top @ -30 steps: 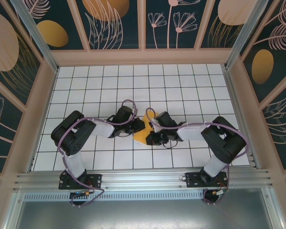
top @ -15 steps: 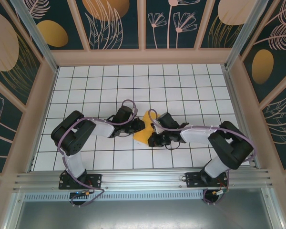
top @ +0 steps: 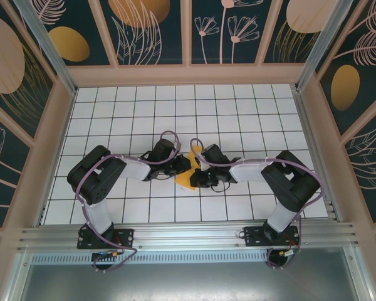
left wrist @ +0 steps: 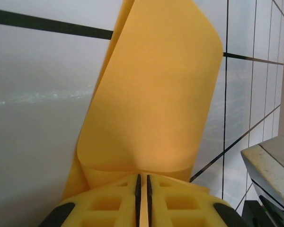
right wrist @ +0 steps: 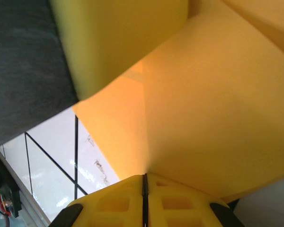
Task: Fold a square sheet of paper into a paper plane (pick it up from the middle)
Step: Fold the triangle a second time at the center of the table.
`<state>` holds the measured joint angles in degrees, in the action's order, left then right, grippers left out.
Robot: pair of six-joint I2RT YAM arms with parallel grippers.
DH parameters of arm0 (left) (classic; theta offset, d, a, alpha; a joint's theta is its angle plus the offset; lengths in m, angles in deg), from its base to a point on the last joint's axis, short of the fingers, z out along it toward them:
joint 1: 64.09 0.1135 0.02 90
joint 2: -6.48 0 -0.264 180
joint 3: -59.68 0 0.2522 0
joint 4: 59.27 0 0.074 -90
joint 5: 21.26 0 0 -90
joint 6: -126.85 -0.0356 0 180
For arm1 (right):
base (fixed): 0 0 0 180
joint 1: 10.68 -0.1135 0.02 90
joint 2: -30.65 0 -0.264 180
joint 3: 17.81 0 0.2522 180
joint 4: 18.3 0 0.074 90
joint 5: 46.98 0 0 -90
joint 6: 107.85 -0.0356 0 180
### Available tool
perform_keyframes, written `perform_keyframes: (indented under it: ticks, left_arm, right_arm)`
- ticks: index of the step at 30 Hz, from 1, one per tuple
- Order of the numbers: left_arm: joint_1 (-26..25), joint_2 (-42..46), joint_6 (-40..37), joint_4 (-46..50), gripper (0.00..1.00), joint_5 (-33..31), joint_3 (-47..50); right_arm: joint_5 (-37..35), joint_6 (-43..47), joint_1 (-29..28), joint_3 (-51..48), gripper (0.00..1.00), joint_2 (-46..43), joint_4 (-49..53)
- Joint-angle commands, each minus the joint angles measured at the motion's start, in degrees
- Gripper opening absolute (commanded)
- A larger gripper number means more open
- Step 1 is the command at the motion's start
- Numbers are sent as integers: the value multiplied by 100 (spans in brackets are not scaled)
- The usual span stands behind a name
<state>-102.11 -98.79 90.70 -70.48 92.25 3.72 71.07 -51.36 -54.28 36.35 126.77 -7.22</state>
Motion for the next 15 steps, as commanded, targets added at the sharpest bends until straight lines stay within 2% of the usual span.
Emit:
perform_keyframes:
  ticks: [1, 9, 15]
  left_arm:
    - [22, -36, -252, 645, 17, -207, -96]
    - [16, 637, -48, 736, 19, -220, -135]
    - [15, 888, 287, 263, 18, 171, 201]
  right_arm:
    - [-145, -95, -26, -169, 9, 78, 23]
    - [-81, -199, -35, -284, 6, 91, -206]
    - [-113, -206, -35, -270, 6, 76, -222]
